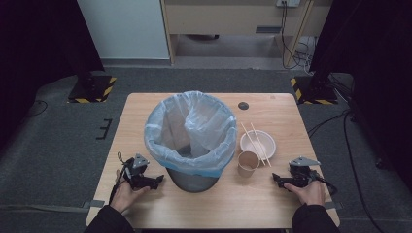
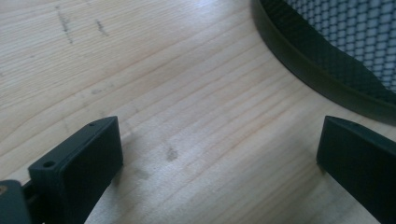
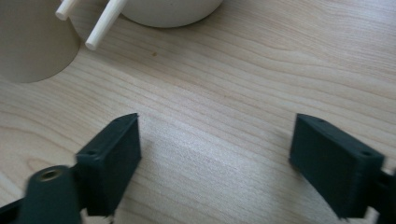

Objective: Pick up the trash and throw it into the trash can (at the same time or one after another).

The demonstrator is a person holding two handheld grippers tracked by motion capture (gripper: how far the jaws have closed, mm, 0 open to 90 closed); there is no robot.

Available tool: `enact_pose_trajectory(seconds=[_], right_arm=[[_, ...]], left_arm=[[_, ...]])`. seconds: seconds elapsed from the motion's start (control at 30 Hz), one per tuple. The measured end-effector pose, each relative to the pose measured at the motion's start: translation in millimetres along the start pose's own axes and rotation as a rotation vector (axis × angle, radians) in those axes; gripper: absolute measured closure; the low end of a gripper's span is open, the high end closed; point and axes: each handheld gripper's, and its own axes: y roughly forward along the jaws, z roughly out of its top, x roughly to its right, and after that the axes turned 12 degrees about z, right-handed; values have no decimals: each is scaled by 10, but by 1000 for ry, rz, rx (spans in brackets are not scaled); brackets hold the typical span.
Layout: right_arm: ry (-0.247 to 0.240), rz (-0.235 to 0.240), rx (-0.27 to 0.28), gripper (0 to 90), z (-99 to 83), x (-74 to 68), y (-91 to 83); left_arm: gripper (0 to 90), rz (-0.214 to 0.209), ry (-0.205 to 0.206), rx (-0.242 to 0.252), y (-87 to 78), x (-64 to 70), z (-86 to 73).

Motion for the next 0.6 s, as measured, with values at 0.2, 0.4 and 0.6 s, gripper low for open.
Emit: enact_pose_trajectory(seconds=[0.2, 0.4, 0.6], right_arm=[[-7, 2, -8, 276, 40, -3, -79], [28, -21, 113, 302, 150, -49, -300], [66, -22, 214, 309, 246, -114, -468]], left_arm=[[0, 7, -7, -2, 3, -49, -6], [0, 0, 3, -1, -6, -43, -13], [0, -6, 8, 0, -9, -49, -18]])
